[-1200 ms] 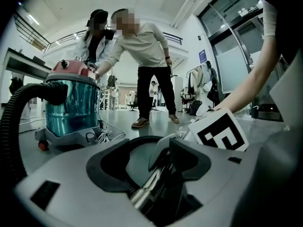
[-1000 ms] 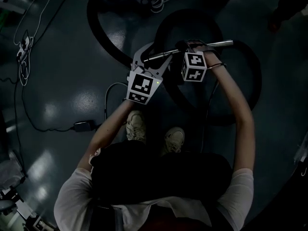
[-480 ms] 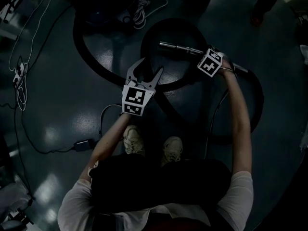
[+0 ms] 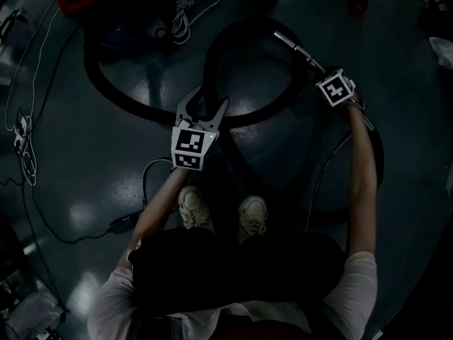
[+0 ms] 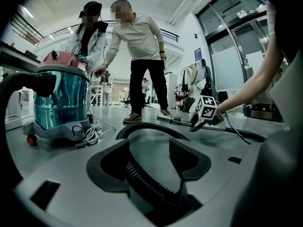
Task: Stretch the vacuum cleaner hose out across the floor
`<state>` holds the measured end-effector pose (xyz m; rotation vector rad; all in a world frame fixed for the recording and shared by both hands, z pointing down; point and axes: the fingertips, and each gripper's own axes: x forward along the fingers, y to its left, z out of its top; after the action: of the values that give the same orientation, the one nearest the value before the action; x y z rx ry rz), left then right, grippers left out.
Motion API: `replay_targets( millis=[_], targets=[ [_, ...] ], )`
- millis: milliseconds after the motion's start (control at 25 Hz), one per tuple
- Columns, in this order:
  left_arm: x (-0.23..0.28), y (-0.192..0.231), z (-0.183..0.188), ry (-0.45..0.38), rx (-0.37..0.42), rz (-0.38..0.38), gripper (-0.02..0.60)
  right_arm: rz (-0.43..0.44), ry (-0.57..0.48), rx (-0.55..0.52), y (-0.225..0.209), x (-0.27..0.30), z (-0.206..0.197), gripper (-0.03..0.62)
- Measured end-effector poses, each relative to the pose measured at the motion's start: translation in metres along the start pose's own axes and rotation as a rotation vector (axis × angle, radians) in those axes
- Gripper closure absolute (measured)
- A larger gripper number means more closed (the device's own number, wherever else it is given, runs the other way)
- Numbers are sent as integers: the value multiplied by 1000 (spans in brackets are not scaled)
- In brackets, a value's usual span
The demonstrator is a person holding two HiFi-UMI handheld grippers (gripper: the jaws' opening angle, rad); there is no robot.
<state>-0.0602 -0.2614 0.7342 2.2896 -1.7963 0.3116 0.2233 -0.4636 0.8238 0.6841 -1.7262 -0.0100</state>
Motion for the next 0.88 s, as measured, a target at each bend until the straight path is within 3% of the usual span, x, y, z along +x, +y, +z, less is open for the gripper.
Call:
replay_targets(
  millis=[120, 240, 400, 600, 760, 880],
  targets=[
    [8, -5, -3, 0, -7, -20, 336, -112, 122, 102, -36, -15, -53, 414],
    [16, -13, -5, 2, 2, -40, 336, -193, 147, 179, -56, -23, -95, 414],
    [27, -19, -1, 1, 8, -60, 336, -168, 161, 285, -55, -16, -142, 414],
    [36, -24, -2, 4, 2, -69, 336, -158, 302, 397, -33, -5, -212, 414],
    [41, -27, -4, 14, 14, -78, 336, -191, 312, 429, -20, -1, -228, 413],
    [42, -27, -4, 15, 9, -75, 336, -240, 315, 372, -23, -5, -220, 413]
  ],
)
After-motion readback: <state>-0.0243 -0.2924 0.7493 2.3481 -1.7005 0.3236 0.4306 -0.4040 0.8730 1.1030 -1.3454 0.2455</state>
